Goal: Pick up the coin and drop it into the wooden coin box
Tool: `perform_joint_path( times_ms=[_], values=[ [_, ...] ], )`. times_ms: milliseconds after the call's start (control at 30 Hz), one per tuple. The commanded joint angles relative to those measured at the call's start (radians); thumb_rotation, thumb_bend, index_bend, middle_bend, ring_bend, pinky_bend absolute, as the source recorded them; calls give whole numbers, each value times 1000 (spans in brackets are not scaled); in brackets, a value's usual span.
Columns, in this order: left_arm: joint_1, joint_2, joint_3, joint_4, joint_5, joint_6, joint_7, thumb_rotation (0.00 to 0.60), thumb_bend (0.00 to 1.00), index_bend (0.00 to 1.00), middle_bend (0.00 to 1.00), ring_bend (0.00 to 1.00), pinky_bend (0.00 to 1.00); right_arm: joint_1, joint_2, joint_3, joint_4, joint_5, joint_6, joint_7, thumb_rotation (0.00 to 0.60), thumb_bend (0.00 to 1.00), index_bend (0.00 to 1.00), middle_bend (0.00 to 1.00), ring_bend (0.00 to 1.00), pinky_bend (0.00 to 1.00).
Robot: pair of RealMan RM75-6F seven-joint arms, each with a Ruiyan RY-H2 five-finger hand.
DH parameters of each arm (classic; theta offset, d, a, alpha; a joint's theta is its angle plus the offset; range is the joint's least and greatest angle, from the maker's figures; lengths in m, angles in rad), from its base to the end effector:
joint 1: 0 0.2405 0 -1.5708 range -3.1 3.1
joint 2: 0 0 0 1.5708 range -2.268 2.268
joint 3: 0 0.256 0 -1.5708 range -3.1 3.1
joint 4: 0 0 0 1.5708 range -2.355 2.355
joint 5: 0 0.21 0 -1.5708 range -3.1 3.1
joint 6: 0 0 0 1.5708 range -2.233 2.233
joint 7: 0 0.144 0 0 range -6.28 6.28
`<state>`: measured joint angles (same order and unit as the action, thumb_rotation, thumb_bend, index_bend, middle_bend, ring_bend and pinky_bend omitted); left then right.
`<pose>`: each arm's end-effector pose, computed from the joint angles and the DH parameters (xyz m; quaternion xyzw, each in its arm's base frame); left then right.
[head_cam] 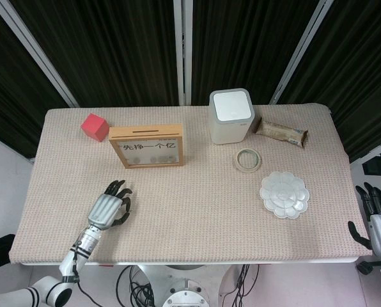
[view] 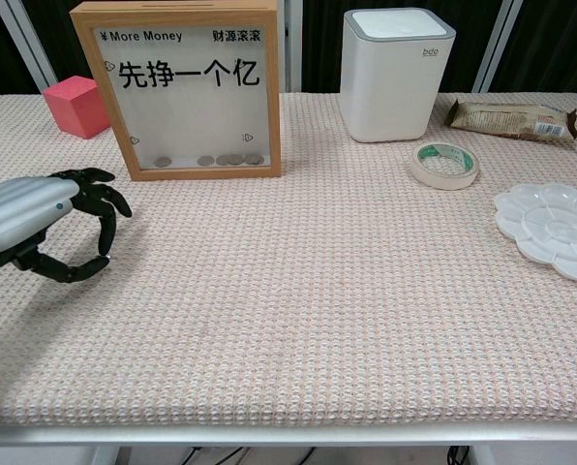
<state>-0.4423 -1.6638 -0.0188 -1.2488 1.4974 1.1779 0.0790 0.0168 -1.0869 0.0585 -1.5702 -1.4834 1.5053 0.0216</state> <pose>-0.2348 0.2631 -0.0367 -0.7236 -0.3827 -0.3973 0.4148 -0.3332 -0.1613 0.1790 0.5777 -0.3862 0.3607 0.6221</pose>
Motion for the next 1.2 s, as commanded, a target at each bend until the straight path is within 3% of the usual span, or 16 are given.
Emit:
perform_joint_path(
  times_ms=[33,267,433,600,733,800,1000,1200],
  values=[
    [36,92,13,-126,27,75,10,600,414,607,250,39,86,-1,5,2,-2,-3,6,4,600,314,0,0,0,0],
    [93,322,-38,-391,74,260,77,600,415,626,266,42,88,1,3,1,3,-7,4,12,600,315,0,0,0,0],
    [54,455,-139,-542,34,250,123,600,418,643,277,55,96,7,-4,-3,-3,-23,3,-2,600,315,0,0,0,0],
    [-47,534,-259,-605,-63,140,154,600,416,643,276,56,96,7,-3,-4,-20,-35,12,-21,600,315,0,0,0,0],
    [-166,563,-364,-606,-226,-20,124,600,416,642,274,56,97,7,5,0,-34,-31,15,-30,600,315,0,0,0,0],
    [-221,572,-393,-585,-312,-107,126,600,416,642,271,56,98,9,8,-3,-36,-32,8,-25,600,319,0,0,0,0],
    [-390,545,-433,-482,-510,-295,185,600,415,641,269,56,97,18,12,-7,-25,-17,-26,-3,600,327,0,0,0,0],
    [-529,527,-414,-368,-704,-434,256,600,416,641,262,56,97,29,21,-9,-21,-33,-34,19,600,356,0,0,0,0]
  ],
)
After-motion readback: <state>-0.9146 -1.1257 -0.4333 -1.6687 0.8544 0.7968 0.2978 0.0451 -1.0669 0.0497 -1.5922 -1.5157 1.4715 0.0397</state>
